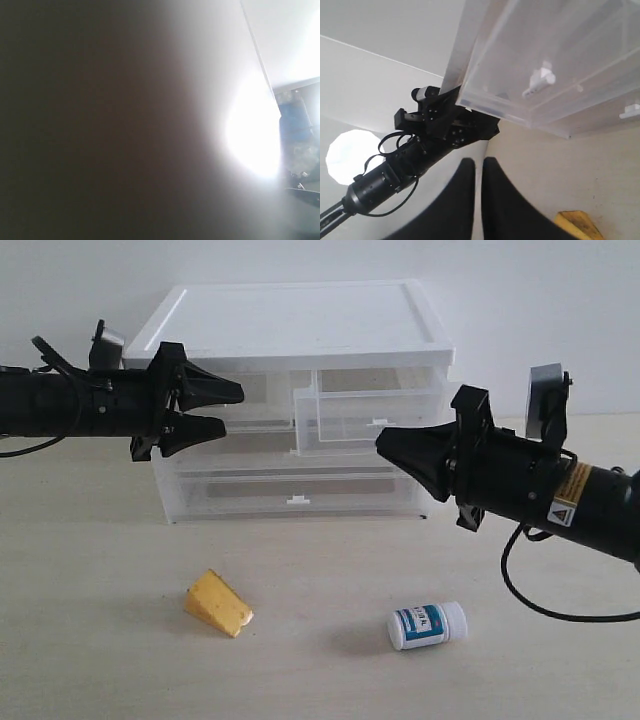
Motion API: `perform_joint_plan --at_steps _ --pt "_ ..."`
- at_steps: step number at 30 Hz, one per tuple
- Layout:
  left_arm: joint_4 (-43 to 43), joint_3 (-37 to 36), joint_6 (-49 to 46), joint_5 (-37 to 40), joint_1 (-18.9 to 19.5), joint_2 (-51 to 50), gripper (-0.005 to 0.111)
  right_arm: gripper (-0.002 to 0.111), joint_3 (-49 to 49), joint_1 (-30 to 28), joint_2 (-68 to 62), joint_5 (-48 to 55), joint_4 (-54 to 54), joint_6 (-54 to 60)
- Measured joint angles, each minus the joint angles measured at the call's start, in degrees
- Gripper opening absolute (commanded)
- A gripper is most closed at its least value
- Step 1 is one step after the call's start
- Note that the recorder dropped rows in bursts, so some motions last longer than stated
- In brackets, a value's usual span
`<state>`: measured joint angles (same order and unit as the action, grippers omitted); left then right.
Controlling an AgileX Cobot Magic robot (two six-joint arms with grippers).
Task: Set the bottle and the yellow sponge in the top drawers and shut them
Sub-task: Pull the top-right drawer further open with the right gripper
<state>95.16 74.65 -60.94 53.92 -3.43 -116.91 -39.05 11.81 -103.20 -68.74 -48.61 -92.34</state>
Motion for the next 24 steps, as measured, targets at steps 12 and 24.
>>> perform_joint_plan --at_steps 12,24 --pt "0.00 0.00 -0.10 0.00 0.00 0.00 0.061 0.040 -5.19 -0.22 -0.01 11.83 -0.09 -5.96" --pt "-0.11 0.00 -0.10 0.00 0.00 0.00 0.061 0.038 -10.29 -0.24 -7.53 8.35 0.67 -10.56"
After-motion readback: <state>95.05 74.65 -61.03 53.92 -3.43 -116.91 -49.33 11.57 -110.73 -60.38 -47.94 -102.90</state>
